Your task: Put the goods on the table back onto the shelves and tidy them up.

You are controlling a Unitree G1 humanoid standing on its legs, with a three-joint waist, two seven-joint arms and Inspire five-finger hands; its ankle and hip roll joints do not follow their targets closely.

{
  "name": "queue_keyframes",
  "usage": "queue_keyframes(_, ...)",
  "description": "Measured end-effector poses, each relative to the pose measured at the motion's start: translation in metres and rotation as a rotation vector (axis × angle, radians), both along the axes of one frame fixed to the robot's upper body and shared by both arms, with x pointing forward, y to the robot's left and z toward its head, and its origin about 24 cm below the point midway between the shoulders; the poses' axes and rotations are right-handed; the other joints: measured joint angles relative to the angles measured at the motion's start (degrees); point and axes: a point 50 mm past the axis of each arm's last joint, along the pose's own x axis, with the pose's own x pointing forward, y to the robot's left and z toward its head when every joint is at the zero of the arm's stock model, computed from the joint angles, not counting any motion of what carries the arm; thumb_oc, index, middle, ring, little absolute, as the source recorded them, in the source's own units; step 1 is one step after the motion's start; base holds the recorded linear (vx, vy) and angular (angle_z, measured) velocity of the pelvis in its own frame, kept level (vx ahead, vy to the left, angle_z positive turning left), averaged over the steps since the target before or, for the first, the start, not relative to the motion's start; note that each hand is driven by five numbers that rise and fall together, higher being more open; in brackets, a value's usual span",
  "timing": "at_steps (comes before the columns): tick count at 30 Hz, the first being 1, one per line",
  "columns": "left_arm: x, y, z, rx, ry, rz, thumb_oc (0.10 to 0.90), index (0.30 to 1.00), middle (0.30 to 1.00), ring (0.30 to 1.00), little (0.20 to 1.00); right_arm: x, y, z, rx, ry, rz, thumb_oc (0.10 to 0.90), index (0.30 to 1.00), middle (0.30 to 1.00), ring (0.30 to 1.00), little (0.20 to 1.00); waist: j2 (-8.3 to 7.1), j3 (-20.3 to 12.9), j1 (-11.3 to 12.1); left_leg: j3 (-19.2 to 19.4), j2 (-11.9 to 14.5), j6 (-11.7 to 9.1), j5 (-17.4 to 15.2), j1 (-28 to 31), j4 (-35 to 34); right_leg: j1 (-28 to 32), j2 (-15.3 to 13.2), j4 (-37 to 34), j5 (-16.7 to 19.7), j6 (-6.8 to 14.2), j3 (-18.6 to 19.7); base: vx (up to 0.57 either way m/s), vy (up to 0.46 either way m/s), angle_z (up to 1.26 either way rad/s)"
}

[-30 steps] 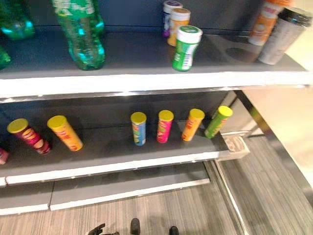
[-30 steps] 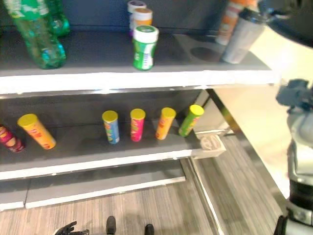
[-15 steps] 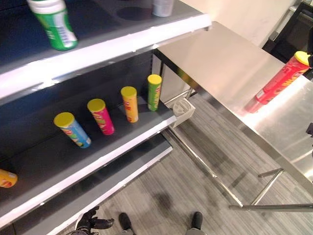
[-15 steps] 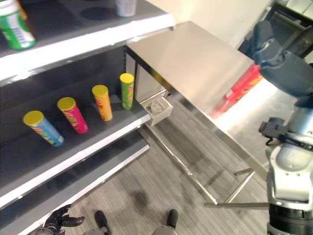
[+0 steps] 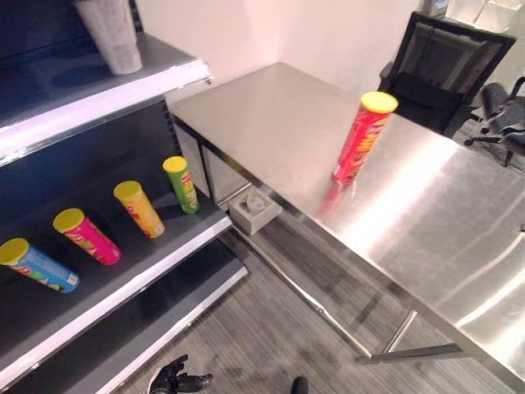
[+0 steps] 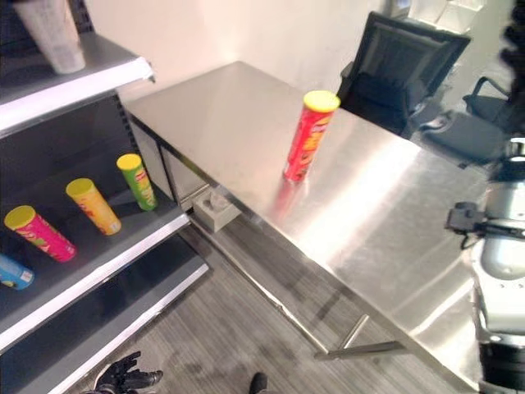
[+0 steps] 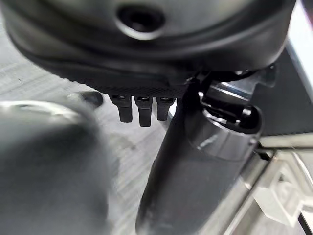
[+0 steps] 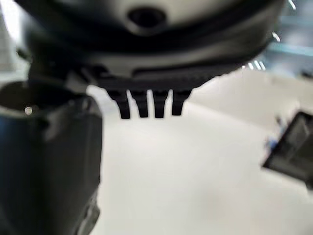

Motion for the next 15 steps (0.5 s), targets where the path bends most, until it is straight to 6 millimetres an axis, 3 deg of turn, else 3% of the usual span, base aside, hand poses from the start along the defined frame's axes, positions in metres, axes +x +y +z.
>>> queue_keyframes(1,0.000,-0.002,-0.001,-0.006,0.000,0.002,0.800,0.900,0.900,0.900,0.900,0.002,-0.001,0.000,0.003,0.013,0.010,0.800,0.900,0.900,0.900,0.900,0.60,-0.1,-0.2,0.8,-3.0,1.8,-2.0,-0.9,-1.3,0.3,0.2,-0.1,-0.6,-0.4,0.1,0.09,-0.036,-0.24)
queue_keyframes(3,-0.002,-0.005,-0.002,-0.007,0.017,-0.039,0.800,0.900,0.900,0.900,0.900,0.008,-0.003,-0.008,0.055,0.045,0.030,0.800,0.900,0.900,0.900,0.900,0.22,0.1,0.5,-1.2,-11.5,5.0,-5.3,-1.1,-6.7,0.7,-0.3,-0.5,-1.9,-0.5,1.6,0.05,-0.019,-0.20)
queue_keyframes(5,0.001,-0.009,-0.002,-0.033,-0.001,-0.038,0.800,0.900,0.900,0.900,0.900,0.012,-0.008,-0.015,0.077,0.081,0.029,0.800,0.900,0.900,0.900,0.900,0.99,0.1,1.4,-1.4,-15.2,5.8,-5.5,-3.2,-8.8,0.3,0.7,-0.4,-2.1,-0.1,2.3,0.11,0.047,-0.55)
queue_keyframes(6,-0.004,-0.011,-0.003,-0.039,0.010,-0.038,0.800,0.900,0.900,0.900,0.900,0.021,-0.007,-0.026,0.096,0.146,0.047,0.800,0.900,0.900,0.900,0.900,4.51,-0.5,2.5,-1.2,-13.4,10.2,-3.8,-1.4,-11.9,1.1,4.4,-0.5,-3.0,0.9,5.0,0.14,0.125,-0.97)
queue_keyframes(8,-0.006,-0.005,-0.002,-0.024,0.016,-0.039,0.800,0.900,0.900,0.900,0.900,0.023,0.001,-0.028,0.070,0.174,0.090,0.800,0.900,0.900,0.900,0.900,3.28,-0.5,1.3,0.3,-15.0,10.4,-2.7,0.3,-14.5,1.2,2.7,-0.4,-3.2,3.2,5.9,0.15,0.146,-0.56)
queue_keyframes(12,-0.014,-0.001,-0.005,-0.013,0.058,-0.033,0.800,0.900,0.900,0.900,0.900,0.025,0.003,-0.030,0.064,0.193,0.100,0.800,0.900,0.900,0.900,0.900,2.97,0.0,0.0,1.1,-17.1,13.3,-3.1,4.9,-16.8,3.7,0.6,0.9,-4.4,5.2,6.0,0.10,0.125,-0.07)
queue_keyframes(14,-0.014,0.002,-0.005,-0.006,0.062,-0.031,0.800,0.900,0.900,0.900,0.900,0.028,0.005,-0.025,0.062,0.176,0.110,0.800,0.900,0.900,0.900,0.900,3.31,0.4,0.0,1.7,-16.7,14.1,-3.3,5.3,-16.7,2.0,0.6,4.9,-5.1,6.1,6.0,0.03,0.070,-0.23)
queue_keyframes(15,-0.014,0.004,-0.004,-0.001,0.061,-0.032,0.800,0.900,0.900,0.900,0.900,0.028,0.005,-0.026,0.062,0.181,0.111,0.800,0.900,0.900,0.900,0.900,3.45,0.4,0.1,1.6,-15.9,14.3,-3.4,5.9,-16.7,-0.5,0.5,10.8,-7.0,7.7,5.9,0.00,0.083,-0.17)
